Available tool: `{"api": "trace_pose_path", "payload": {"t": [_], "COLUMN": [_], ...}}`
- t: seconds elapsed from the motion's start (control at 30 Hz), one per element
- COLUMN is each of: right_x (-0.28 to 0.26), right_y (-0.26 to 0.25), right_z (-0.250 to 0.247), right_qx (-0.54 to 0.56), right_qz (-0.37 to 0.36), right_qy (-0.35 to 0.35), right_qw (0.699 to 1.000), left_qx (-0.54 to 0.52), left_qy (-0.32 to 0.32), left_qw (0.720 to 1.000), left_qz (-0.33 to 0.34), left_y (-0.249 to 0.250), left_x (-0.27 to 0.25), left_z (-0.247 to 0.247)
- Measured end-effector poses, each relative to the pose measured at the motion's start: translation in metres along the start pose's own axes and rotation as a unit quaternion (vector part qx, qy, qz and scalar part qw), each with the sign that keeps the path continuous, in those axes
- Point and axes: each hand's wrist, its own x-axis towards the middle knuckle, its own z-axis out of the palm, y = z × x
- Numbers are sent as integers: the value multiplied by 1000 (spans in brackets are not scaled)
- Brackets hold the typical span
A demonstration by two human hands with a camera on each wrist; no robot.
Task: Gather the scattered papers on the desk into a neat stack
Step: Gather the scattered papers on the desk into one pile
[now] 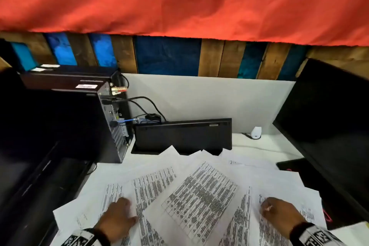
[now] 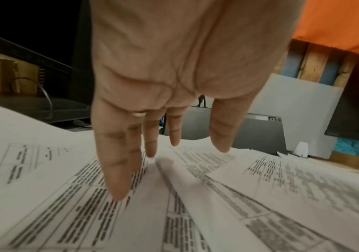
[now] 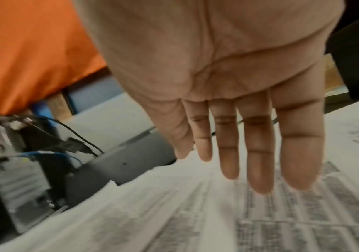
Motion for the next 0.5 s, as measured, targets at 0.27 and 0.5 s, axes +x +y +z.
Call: {"api": "trace_pose_path", "payload": {"t": [0.27, 0.5], "right_x": [68, 46], "right_y": [80, 59], "right_z": [-12, 26], "right_qx": [-128, -150], "right_qz": [157, 107], "right_qy": [43, 55], "right_qw": [978, 981], "left_qx": [129, 201], "left_qy": [-96, -36], "left_qw": [987, 978], "left_qz": [0, 36], "left_y": [6, 26], "left_x": [17, -3], "left_z": [-3, 24]}}
